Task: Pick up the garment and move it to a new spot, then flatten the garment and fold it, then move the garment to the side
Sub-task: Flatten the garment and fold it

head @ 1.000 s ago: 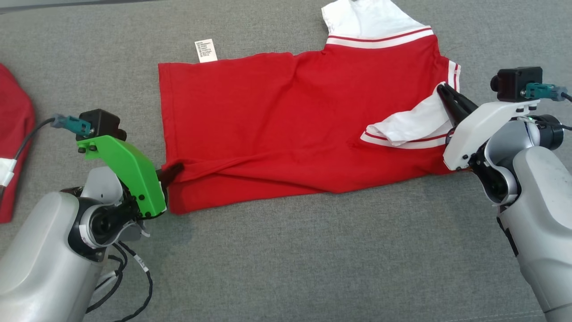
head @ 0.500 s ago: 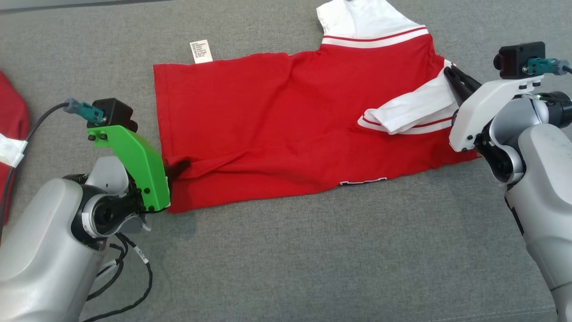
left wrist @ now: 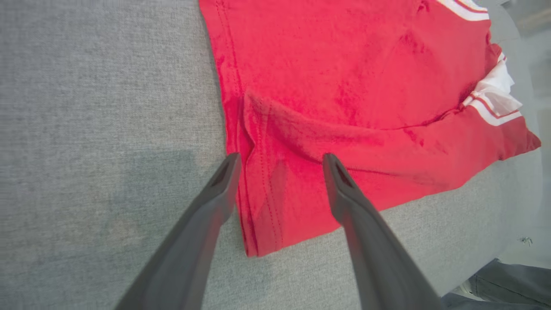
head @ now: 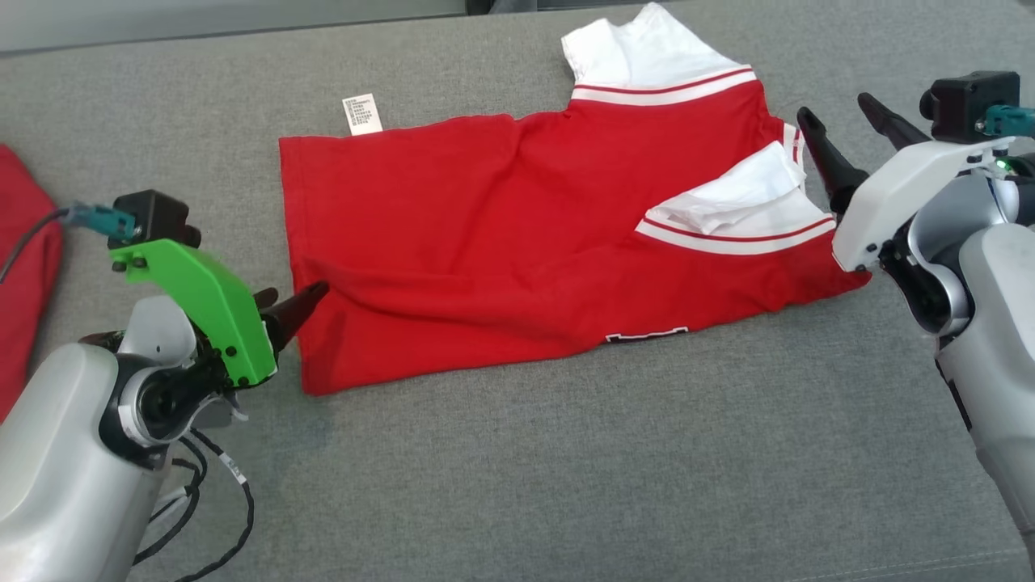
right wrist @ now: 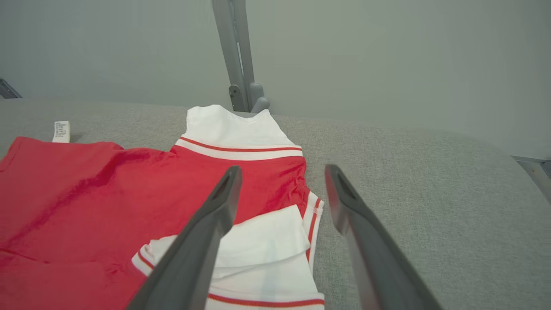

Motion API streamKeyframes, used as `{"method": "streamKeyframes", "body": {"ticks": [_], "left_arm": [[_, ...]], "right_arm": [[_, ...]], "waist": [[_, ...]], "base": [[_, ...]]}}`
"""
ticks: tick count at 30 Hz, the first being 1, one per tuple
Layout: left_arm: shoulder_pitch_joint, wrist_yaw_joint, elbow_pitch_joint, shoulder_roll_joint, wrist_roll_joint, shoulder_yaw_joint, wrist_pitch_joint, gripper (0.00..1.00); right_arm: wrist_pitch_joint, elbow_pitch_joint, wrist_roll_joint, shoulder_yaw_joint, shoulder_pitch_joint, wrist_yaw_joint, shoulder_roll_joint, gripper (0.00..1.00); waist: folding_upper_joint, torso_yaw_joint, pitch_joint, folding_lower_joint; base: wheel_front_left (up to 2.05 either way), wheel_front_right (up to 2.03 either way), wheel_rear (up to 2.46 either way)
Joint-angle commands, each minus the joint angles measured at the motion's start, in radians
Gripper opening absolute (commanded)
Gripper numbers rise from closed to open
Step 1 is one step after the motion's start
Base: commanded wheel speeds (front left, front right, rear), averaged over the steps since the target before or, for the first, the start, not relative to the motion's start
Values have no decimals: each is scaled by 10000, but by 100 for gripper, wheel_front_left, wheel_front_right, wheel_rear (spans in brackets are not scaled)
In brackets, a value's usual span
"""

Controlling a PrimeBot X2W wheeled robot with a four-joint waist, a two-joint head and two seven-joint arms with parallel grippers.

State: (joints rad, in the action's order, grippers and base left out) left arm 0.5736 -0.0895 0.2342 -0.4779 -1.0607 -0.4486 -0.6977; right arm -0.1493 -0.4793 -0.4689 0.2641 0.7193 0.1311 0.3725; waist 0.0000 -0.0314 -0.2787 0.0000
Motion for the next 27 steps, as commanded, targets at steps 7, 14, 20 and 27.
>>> {"method": "streamKeyframes", "body": {"ticks": [7,14,20,27], "left_arm": [[-1953,46,-1303,-74,708,723,2857,100],[-3663,-433,-1884,272,2085,615,5498,100],[-4496,-594,-1342,961,3162,197,7689,100],[-3949,-390,-137,1561,3668,-189,8731,100]], "right_arm": [[811,1440,280,-723,-2067,-7,358,100],[1427,2387,1209,-2009,-4065,-7,57,100],[2725,2844,2536,-3221,-5505,-7,-786,100],[2928,2102,3019,-3632,-5447,-9,-1293,100]], "waist": [[0,47,881,0],[0,289,1221,0],[0,517,1236,0],[0,596,999,0]], "base": [[0,0,0],[0,0,0],[0,0,0],[0,0,0]]}}
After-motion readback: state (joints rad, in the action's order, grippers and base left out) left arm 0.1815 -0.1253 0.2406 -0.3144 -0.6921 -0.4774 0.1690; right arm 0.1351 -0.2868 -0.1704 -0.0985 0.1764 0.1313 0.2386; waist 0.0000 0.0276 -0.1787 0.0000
